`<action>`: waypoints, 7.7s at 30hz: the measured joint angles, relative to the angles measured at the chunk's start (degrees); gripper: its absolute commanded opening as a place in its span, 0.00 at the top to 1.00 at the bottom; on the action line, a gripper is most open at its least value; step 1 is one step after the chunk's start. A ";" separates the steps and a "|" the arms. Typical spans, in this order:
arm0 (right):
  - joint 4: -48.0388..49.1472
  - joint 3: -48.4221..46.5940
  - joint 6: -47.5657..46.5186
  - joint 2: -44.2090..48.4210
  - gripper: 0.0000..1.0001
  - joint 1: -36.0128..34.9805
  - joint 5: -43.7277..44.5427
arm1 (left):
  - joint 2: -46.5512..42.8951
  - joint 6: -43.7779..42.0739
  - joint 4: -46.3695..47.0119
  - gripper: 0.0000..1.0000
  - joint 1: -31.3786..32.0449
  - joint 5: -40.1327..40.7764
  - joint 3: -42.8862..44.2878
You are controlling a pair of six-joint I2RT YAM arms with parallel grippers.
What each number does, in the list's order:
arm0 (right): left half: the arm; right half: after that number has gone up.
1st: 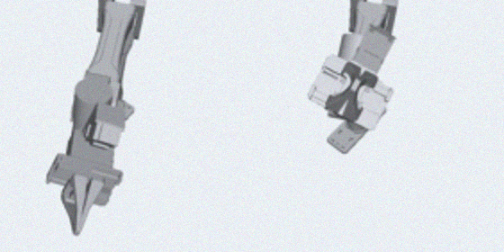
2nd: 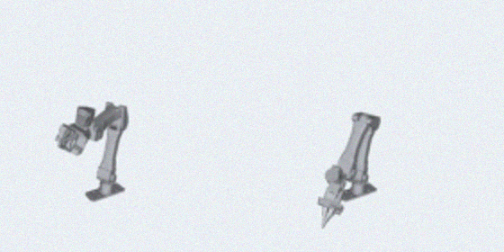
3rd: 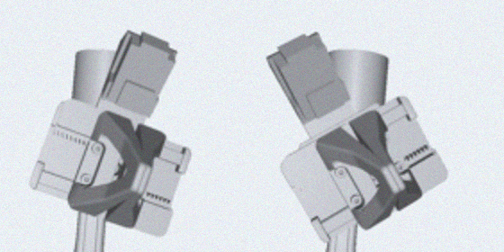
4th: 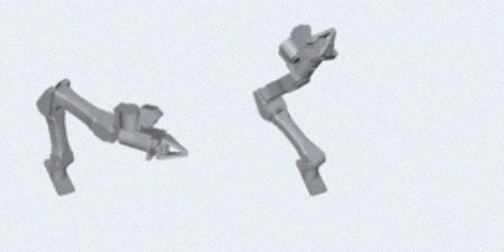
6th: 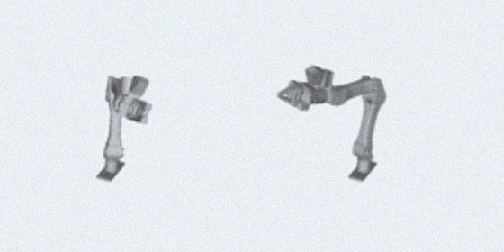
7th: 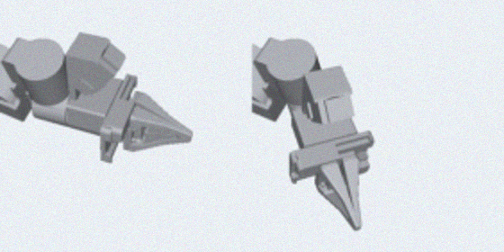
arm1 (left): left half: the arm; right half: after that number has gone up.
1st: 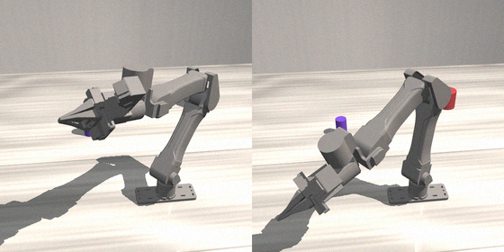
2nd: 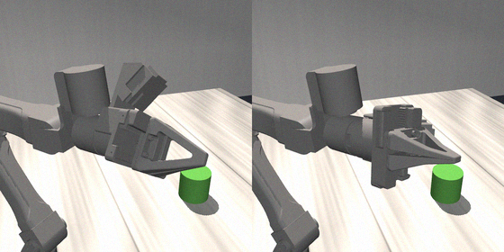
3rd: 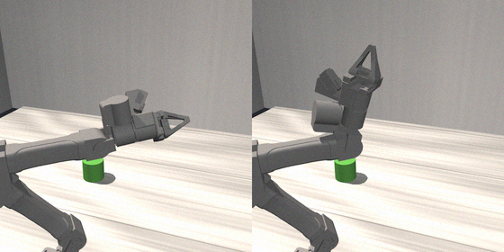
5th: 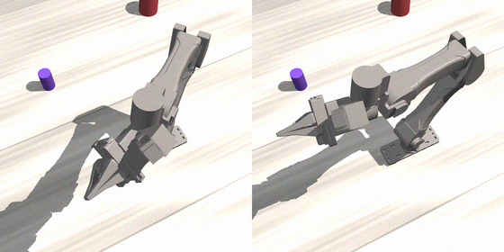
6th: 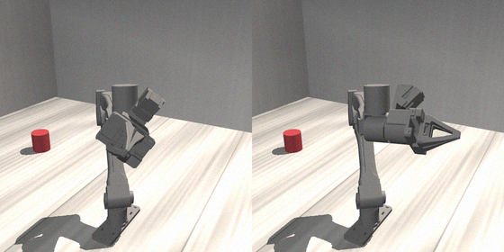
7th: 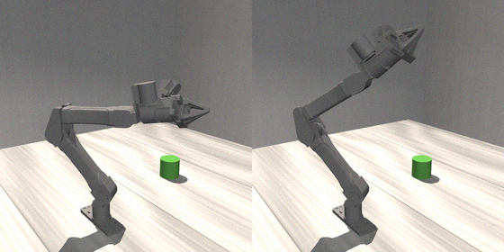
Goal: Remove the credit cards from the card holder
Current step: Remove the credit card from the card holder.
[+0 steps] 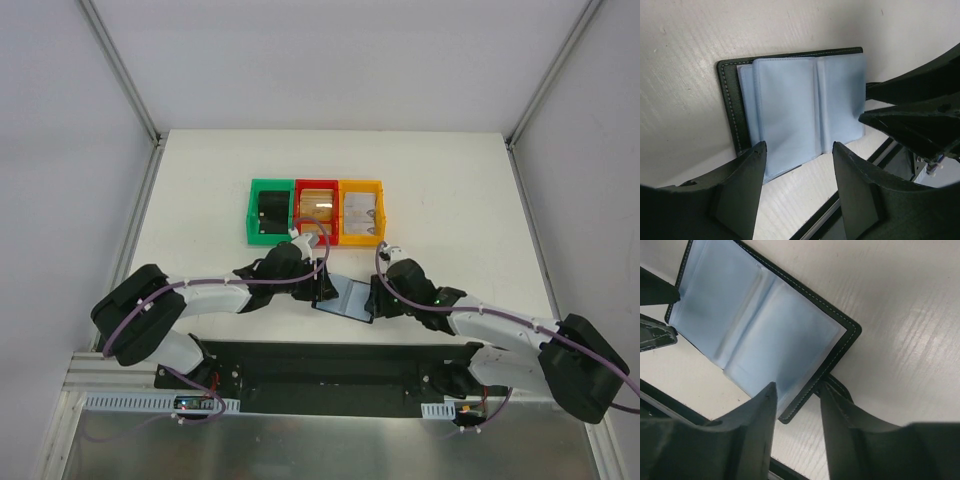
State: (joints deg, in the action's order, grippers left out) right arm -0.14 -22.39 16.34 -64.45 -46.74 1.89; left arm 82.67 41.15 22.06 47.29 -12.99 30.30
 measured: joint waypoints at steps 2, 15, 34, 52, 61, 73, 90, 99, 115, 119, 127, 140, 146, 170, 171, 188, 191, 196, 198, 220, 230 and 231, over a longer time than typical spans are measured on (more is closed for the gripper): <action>-0.39 -0.07 0.31 0.83 0.40 -0.15 -0.22 | 0.24 -0.02 0.00 0.45 0.00 0.02 0.00; -16.28 -1.95 1.75 23.21 0.30 0.94 8.44 | 1.31 0.07 0.07 0.49 0.00 1.62 -0.55; -12.70 0.35 3.28 8.92 0.51 5.68 4.44 | 0.44 1.01 1.64 0.48 0.39 1.03 -1.86; -7.93 0.57 2.08 4.87 0.75 7.08 3.13 | -1.62 1.46 1.40 0.45 0.39 -0.07 -1.86; -7.80 0.57 1.42 4.96 1.00 7.23 1.79 | -2.56 1.88 1.27 0.44 0.39 -0.76 -1.86; -8.44 0.57 1.31 8.09 1.00 7.23 -0.09 | 0.74 2.89 1.51 0.44 0.68 -1.46 0.98; -8.79 0.57 1.01 8.20 1.00 7.23 -0.90 | 0.79 2.93 0.70 0.43 1.51 1.51 1.27; -8.79 0.57 1.01 8.20 1.00 7.23 -0.90 | -0.09 2.93 0.28 0.43 1.51 2.19 1.27; -10.56 0.37 1.16 10.45 1.00 5.73 -2.25 | 1.99 2.93 -0.50 0.45 1.55 2.45 1.27; -10.73 0.33 1.16 10.45 1.00 5.55 -2.29 | 2.84 2.86 0.00 0.45 2.27 0.94 1.70; -10.78 0.33 1.18 10.40 1.00 5.53 -2.29 | 5.77 2.71 1.81 0.45 4.35 -3.26 4.04; -10.75 0.33 1.18 10.38 1.00 5.49 -2.34 | 7.37 2.03 4.31 0.45 6.27 -7.98 7.76; -10.75 0.33 1.16 10.38 1.00 5.49 -2.34 | 9.77 1.40 4.79 0.45 7.45 -10.34 10.14; -10.80 0.59 1.14 10.82 1.00 5.49 -2.34 | -4.44 -0.04 2.08 0.34 5.53 2.19 -0.59; -10.80 0.59 1.14 10.82 1.00 5.49 -2.34 | -3.93 -0.02 1.60 0.34 5.53 2.84 -0.59; -10.80 0.59 0.98 10.14 1.00 5.49 -2.34 | 2.49 -0.09 -1.38 0.36 5.53 3.67 2.99; -10.80 0.59 0.98 9.97 1.00 5.49 -2.34 | 3.87 -0.20 -1.33 0.37 5.60 2.56 4.11; -10.78 0.59 0.96 9.81 1.00 5.49 -2.34 | 6.21 -0.24 -0.83 0.37 5.86 0.81 5.95; -10.78 0.59 0.96 9.73 1.00 5.49 -2.34 | 6.32 -0.26 -0.48 0.36 6.03 0.55 6.03; -10.78 0.59 0.96 9.75 1.00 5.49 -2.34 | -1.53 -1.11 -5.25 0.36 5.84 8.35 2.03; -10.78 0.59 0.96 9.75 1.00 5.49 -2.34 | -0.90 -1.11 -5.14 0.36 5.86 8.09 2.03; -10.78 0.59 0.98 9.75 1.00 5.49 -2.34 | -0.87 -1.11 -5.03 0.36 5.84 7.85 2.03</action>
State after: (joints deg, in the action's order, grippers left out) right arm -10.92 -21.80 17.32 -54.70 -41.25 -0.45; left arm 81.80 40.03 17.04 53.12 -5.15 32.34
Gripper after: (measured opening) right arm 0.037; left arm 0.644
